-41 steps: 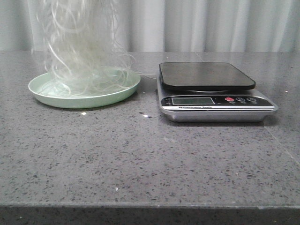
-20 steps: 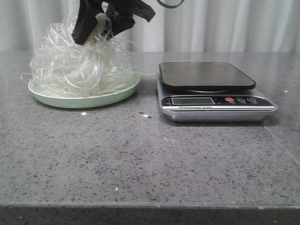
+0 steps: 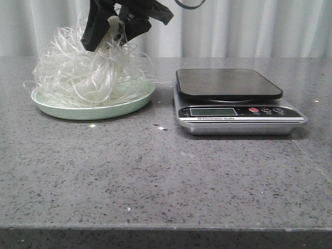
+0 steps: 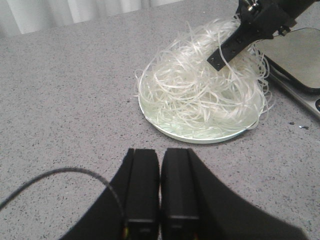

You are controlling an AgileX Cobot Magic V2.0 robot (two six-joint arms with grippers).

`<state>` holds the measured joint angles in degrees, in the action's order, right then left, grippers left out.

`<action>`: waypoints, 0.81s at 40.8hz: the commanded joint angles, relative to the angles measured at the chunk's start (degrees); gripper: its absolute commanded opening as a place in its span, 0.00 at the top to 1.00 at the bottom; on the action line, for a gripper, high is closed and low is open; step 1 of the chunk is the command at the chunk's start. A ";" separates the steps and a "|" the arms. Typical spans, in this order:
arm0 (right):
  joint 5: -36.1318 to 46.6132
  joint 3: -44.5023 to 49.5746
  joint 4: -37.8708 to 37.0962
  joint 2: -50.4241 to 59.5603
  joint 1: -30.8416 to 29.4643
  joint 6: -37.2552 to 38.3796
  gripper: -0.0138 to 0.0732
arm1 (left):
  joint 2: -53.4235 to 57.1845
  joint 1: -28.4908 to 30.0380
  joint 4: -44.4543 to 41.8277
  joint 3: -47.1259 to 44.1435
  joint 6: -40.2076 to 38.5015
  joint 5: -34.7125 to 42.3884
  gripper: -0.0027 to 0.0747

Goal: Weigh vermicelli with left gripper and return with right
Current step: 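Lower the vermicelli onto the green plate and open the right gripper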

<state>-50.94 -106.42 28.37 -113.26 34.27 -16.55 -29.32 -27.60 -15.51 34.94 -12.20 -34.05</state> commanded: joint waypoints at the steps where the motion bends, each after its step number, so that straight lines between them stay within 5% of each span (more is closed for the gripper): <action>1: 1.76 -1.98 1.04 3.77 -0.05 -0.47 0.32 | -0.15 -0.05 -0.54 1.56 -0.46 3.00 0.79; 7: 1.76 -2.17 1.04 3.84 -0.12 -0.47 0.16 | -0.15 -0.05 -0.54 1.56 -0.46 2.43 0.79; 33: 1.64 -2.17 0.99 12.77 -5.18 -0.47 0.16 | -0.15 -0.05 -0.54 1.56 -0.46 2.35 0.79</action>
<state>-51.53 -106.54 28.35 -105.80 30.89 -16.59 -29.32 -27.60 -15.51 34.94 -12.20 -35.45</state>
